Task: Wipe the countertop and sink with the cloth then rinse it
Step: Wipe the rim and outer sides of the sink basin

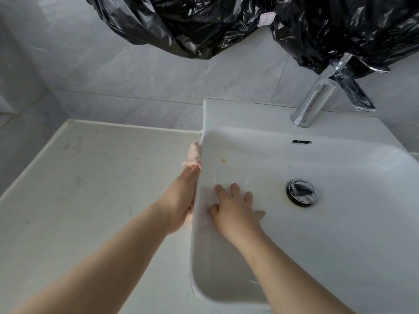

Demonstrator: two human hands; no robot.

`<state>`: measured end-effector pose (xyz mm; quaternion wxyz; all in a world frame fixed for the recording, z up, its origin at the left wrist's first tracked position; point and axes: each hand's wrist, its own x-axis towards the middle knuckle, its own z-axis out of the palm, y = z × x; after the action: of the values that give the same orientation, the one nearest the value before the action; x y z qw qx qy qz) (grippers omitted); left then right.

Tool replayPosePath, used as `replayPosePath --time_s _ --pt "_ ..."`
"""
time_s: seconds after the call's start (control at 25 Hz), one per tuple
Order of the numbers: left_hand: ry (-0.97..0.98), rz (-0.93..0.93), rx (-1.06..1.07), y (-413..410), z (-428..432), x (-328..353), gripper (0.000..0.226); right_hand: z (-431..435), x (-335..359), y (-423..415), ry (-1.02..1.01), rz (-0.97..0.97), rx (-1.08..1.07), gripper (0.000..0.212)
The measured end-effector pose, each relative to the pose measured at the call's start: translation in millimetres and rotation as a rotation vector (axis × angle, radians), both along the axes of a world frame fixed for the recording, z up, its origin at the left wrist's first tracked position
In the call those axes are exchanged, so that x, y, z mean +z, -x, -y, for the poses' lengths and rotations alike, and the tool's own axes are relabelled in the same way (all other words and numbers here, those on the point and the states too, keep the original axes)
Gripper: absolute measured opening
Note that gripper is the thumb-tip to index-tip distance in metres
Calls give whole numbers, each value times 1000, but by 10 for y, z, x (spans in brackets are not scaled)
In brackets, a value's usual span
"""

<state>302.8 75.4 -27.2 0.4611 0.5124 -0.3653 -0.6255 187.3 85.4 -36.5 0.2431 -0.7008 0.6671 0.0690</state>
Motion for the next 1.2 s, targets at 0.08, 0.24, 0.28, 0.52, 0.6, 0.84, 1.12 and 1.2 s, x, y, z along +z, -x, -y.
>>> replayPosePath --time_s 0.08,0.24,0.28,0.52,0.6,0.84,1.12,1.2 --pt "-3 -26 19 -10 -77 0 28 15 4 -14 -12 -16 2 52" --pt "-58 70 50 25 456 97 27 5 27 -2 -16 -9 9 52" --pt "-77 108 67 20 581 121 25 -7 24 -3 -13 -4 10 52" --pt "-39 187 101 -54 998 229 26 -2 0 11 0 14 16 52" --pt "-63 222 94 -22 878 217 26 -9 8 16 -24 15 20 52" --pt "-92 217 119 -72 595 8 26 308 246 115 252 -63 151 50" --pt "-142 231 137 -34 1345 126 36 1221 286 191 382 -80 194 76" --pt "-142 159 147 -40 1527 188 43 1242 237 192 395 -68 191 80"
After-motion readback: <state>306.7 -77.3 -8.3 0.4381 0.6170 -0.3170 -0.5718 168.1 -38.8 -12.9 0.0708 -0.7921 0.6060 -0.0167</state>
